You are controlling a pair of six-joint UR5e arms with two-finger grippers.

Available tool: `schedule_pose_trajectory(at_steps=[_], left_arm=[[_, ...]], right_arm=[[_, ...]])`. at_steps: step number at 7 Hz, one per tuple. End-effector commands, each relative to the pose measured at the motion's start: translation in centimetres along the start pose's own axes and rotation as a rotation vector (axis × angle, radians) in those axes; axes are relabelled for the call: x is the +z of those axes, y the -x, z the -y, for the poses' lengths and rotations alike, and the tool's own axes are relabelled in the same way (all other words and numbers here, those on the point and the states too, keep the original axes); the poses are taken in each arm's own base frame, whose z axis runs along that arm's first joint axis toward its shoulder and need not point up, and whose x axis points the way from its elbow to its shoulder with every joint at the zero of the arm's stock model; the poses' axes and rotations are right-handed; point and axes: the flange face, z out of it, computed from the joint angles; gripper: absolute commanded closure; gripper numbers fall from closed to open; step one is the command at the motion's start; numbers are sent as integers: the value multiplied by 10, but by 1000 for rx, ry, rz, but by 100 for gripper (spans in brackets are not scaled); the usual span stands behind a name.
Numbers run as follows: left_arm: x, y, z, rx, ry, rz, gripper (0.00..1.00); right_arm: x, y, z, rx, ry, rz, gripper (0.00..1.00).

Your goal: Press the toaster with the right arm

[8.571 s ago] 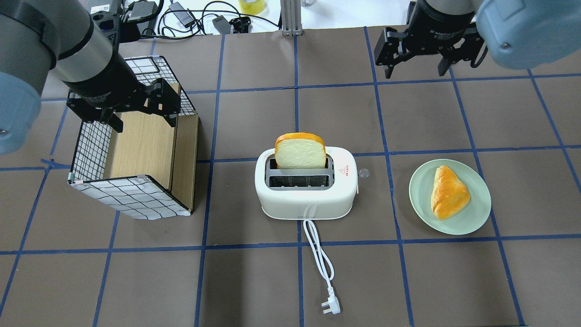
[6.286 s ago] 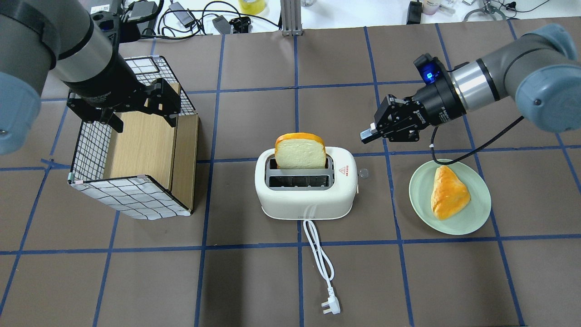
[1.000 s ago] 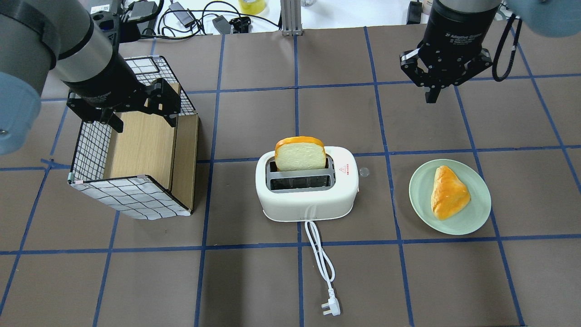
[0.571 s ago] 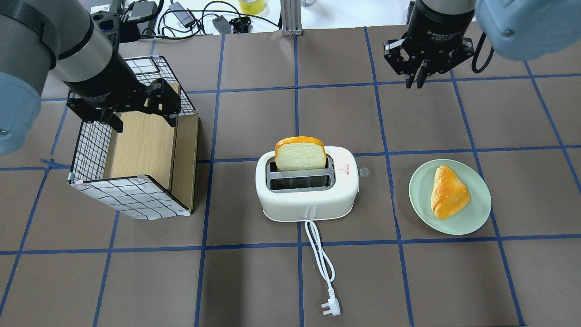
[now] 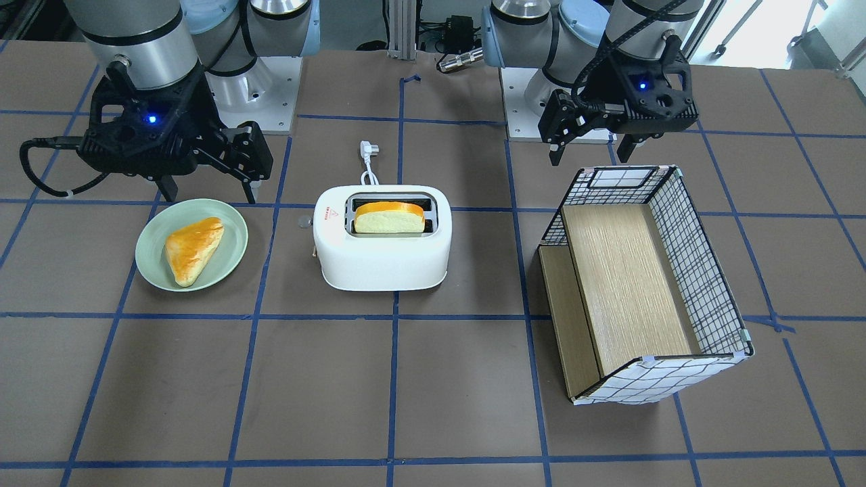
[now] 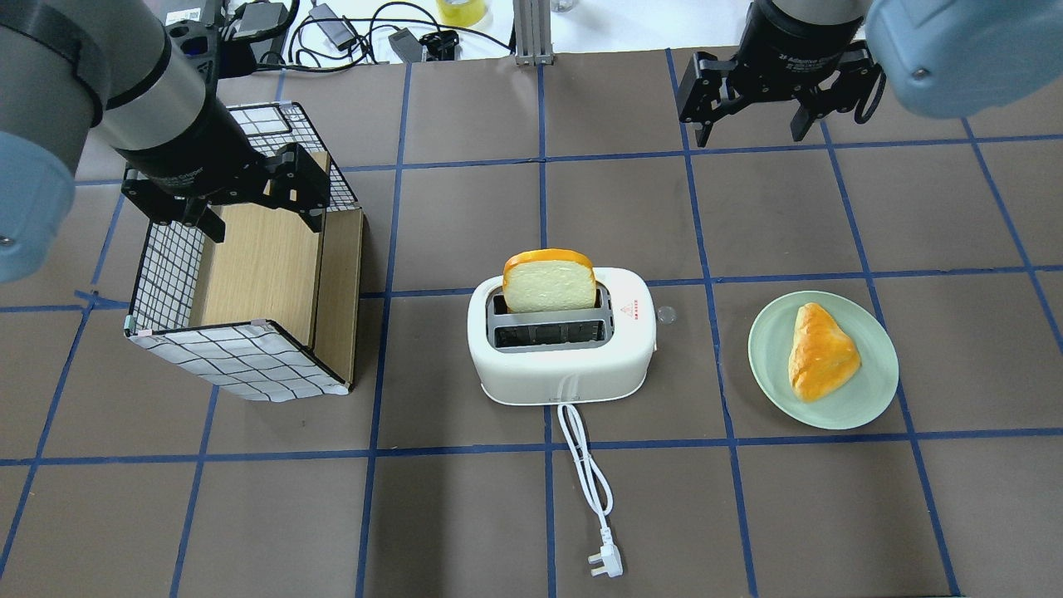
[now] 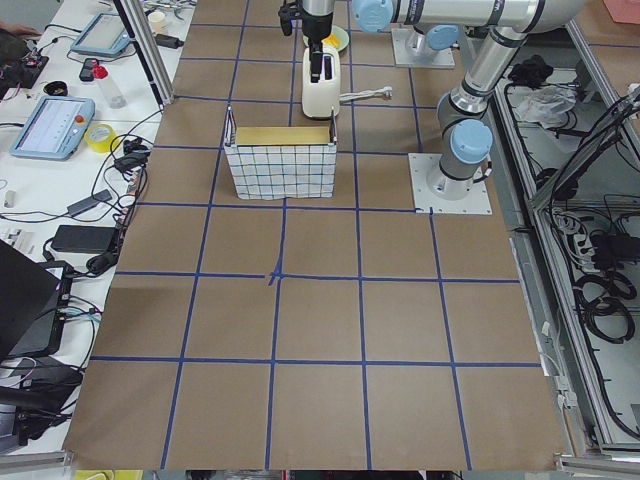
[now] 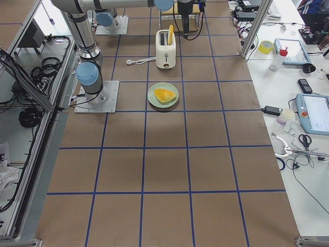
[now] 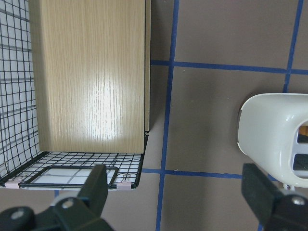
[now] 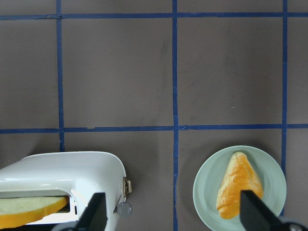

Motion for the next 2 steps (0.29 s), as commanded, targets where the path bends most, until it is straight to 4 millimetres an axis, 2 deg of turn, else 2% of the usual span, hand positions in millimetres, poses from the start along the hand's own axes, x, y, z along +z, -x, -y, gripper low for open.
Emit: schedule_pose_trajectory(at_steps=[1, 2], left_arm=[[0, 0, 0, 0, 0, -2, 0], [0, 0, 0, 0, 0, 0, 0]], right_arm=[[0, -1, 0, -11, 1, 1, 0], [-1, -1, 0, -11, -2, 1, 0]])
